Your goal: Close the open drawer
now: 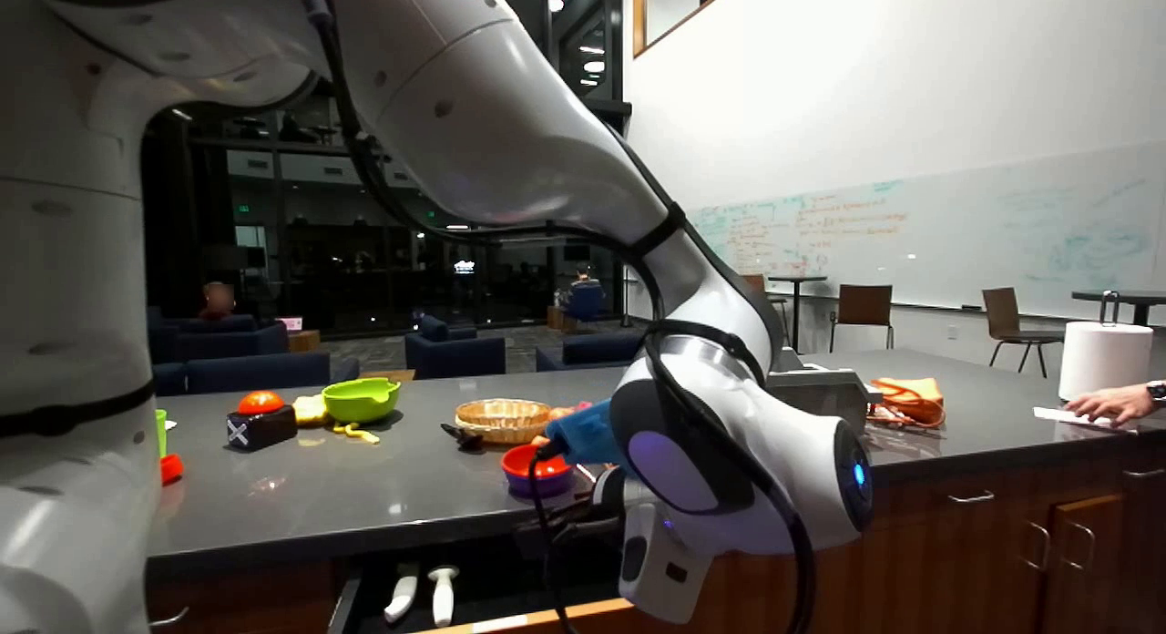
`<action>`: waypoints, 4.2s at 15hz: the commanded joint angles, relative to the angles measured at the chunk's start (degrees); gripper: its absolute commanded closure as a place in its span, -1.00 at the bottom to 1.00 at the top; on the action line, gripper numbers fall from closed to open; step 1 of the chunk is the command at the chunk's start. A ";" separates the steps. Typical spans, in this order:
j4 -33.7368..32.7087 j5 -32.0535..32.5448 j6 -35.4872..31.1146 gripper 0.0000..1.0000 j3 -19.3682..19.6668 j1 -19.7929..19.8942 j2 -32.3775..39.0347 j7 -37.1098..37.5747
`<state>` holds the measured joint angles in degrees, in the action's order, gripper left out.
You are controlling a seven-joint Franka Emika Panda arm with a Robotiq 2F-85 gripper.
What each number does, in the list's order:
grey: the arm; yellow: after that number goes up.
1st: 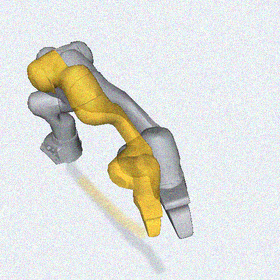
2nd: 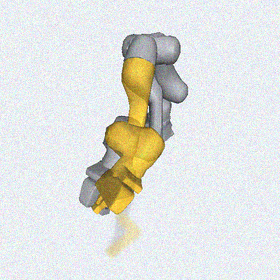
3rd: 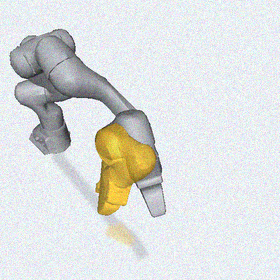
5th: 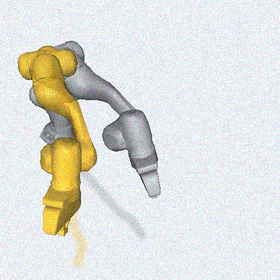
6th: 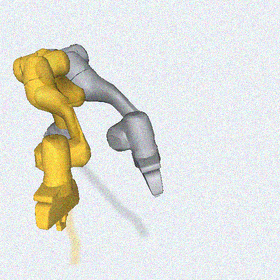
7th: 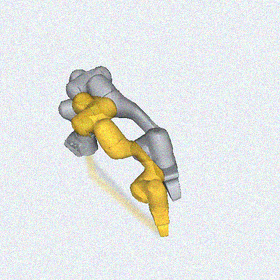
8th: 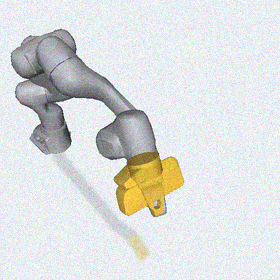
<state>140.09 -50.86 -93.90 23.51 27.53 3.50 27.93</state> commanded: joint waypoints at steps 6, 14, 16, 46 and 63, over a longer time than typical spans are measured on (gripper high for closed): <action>-3.88 -8.84 4.78 -1.00 2.85 0.24 10.70 -0.03; -12.32 -14.62 9.12 -1.00 3.30 2.21 21.89 -0.45; -14.82 -15.98 9.44 -1.00 3.32 3.08 24.85 -0.26; -26.83 -24.31 10.39 -0.36 0.36 3.33 46.24 4.89; -27.69 -29.90 10.61 1.00 -1.30 2.60 48.42 7.52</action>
<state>113.24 -78.91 -83.88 22.45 30.54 50.81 33.88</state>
